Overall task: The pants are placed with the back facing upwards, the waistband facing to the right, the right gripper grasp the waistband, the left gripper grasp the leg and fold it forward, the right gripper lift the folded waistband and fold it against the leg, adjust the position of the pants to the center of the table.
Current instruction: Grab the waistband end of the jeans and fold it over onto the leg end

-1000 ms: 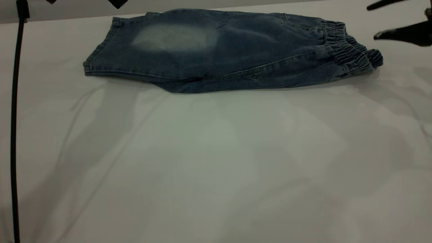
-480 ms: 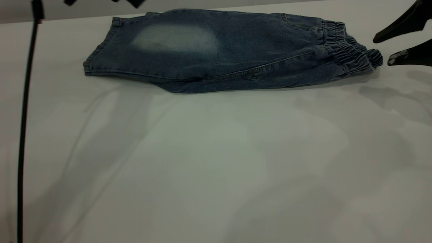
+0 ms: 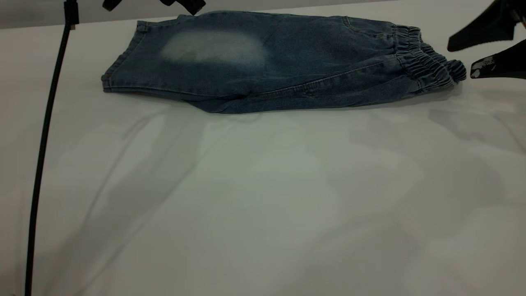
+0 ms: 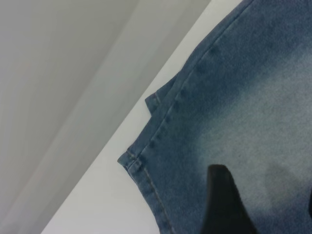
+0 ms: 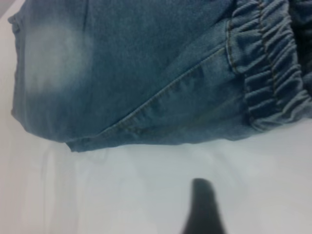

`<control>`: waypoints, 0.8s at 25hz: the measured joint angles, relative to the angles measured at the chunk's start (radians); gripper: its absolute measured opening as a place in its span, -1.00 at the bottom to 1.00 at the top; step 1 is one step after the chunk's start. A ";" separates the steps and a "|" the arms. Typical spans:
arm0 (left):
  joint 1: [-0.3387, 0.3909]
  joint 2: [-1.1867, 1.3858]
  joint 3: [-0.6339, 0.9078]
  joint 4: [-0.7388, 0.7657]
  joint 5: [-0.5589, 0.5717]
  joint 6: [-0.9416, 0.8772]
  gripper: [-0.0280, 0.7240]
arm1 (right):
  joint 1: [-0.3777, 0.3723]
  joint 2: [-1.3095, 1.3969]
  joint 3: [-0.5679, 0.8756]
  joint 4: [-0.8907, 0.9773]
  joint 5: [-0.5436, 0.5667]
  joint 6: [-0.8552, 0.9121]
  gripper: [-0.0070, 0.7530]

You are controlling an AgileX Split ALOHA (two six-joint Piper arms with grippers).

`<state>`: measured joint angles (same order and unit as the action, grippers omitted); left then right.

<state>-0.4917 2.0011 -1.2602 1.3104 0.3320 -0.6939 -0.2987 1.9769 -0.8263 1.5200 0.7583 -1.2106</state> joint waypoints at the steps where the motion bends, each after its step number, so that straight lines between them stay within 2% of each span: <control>1: 0.000 0.000 0.000 0.000 0.000 0.000 0.11 | 0.000 0.000 0.000 0.000 -0.006 0.023 0.36; 4: 0.000 0.000 0.000 0.000 -0.004 0.000 0.11 | 0.000 0.013 0.000 0.008 0.002 0.107 0.63; 6: 0.000 0.000 0.000 0.000 -0.007 0.000 0.11 | 0.000 0.035 -0.001 0.023 0.004 0.152 0.70; 9: 0.000 0.000 0.000 0.000 -0.011 0.000 0.11 | 0.000 0.082 -0.025 0.038 0.017 0.166 0.69; 14: 0.000 -0.001 0.000 -0.001 -0.015 0.000 0.11 | 0.000 0.181 -0.099 0.093 0.133 0.170 0.59; 20: 0.000 -0.021 0.000 -0.002 -0.011 0.000 0.11 | 0.000 0.243 -0.130 0.093 0.135 0.210 0.58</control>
<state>-0.4917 1.9797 -1.2602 1.3083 0.3208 -0.6937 -0.2987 2.2200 -0.9567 1.6126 0.8938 -1.0001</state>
